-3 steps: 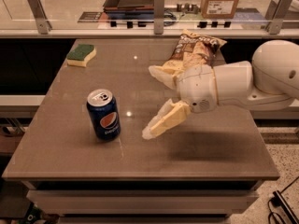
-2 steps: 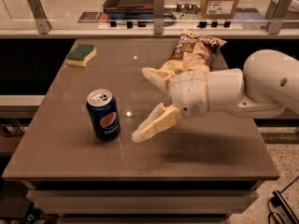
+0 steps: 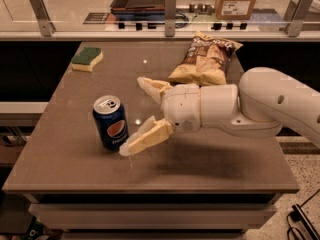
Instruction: Move pepsi can near sponge
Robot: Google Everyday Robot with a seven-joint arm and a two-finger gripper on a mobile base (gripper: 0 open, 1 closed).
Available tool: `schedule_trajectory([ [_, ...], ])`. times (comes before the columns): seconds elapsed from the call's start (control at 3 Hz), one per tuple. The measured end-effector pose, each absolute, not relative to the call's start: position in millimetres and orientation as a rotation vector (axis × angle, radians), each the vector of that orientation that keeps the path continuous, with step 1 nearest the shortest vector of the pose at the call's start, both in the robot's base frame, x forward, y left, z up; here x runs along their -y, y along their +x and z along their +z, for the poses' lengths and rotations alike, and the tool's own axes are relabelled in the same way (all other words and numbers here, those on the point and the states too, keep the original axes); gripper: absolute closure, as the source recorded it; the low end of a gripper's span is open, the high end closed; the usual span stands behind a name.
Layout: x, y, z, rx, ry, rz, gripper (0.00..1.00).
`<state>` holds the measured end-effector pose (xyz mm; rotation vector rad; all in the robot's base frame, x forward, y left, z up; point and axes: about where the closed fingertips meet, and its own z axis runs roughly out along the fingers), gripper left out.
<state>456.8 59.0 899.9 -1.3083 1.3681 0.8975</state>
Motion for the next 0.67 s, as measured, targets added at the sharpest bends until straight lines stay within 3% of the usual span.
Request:
schedule_trajectory([
  [0.67, -92, 458, 895, -1.4, -1.234, 0.923, 0.0],
])
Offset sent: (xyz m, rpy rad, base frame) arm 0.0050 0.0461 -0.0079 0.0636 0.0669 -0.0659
